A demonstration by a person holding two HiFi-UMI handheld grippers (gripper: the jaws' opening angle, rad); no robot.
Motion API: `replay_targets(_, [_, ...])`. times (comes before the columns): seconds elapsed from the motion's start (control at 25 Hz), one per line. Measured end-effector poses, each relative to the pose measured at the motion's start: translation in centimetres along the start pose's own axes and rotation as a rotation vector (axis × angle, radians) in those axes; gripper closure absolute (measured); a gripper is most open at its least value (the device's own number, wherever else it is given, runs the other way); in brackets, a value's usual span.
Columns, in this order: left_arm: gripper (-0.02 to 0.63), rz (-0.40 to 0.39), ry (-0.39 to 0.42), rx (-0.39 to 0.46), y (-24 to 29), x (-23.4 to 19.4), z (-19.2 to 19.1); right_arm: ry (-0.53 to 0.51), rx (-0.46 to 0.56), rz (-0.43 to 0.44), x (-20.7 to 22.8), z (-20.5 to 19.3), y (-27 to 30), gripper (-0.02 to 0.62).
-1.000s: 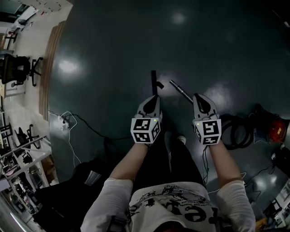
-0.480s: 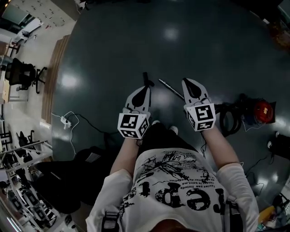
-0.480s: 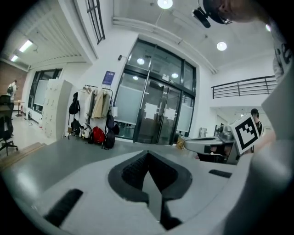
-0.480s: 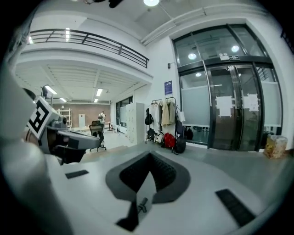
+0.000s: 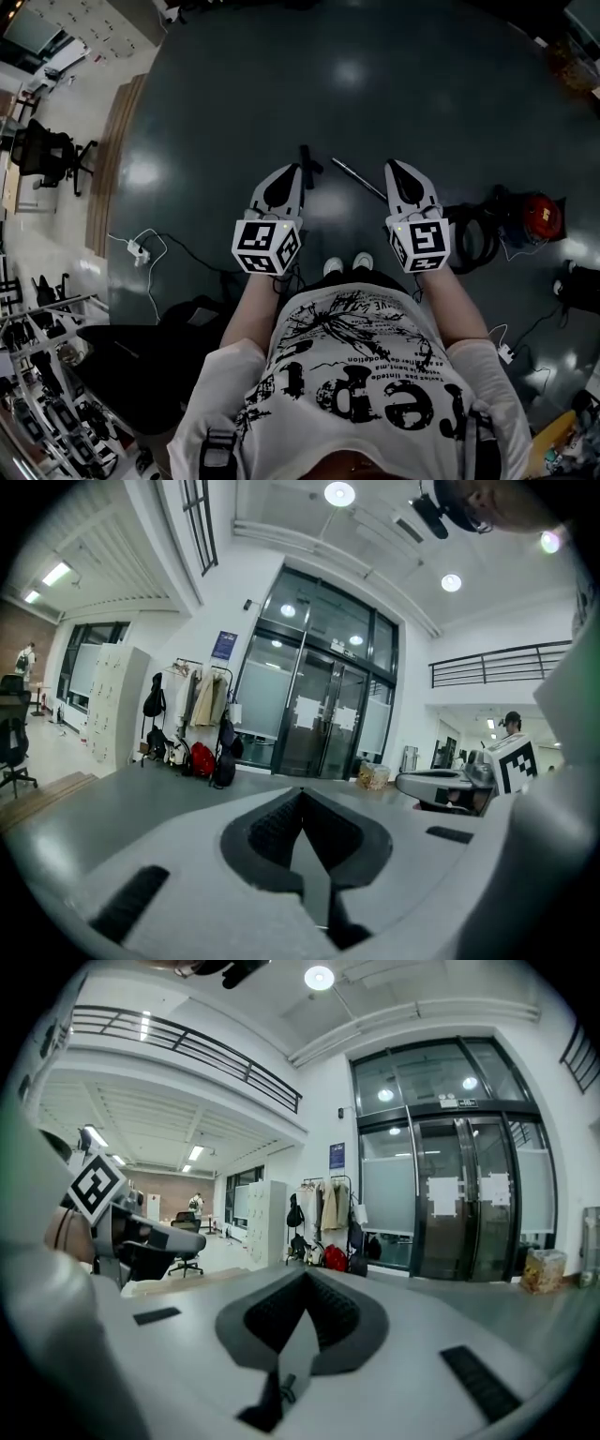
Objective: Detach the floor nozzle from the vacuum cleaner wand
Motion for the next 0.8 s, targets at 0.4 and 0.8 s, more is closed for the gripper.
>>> replay_targets(0.4, [0.601,-0.022,0.018,0.01,-2.9,-1.0,-0.7,-0.014,0.01,-0.034,-3.2,-1.0,-0.6,0.594])
replay_targets(0.8, [0.601,-0.011,-0.003,0.003,-4.3,-2.6,-1.4,-0.018,-0.001,-0.044,-4.4,-1.2,-0.1,0.594])
Point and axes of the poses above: the fingertips, and each gripper's own axes: y forward along the fingers, x to its right, z out of its top, the point moved 5 cm from there along -y, backward along the fingers, and after that the axes turned 7 degrees about y, right-handed, at the moved point
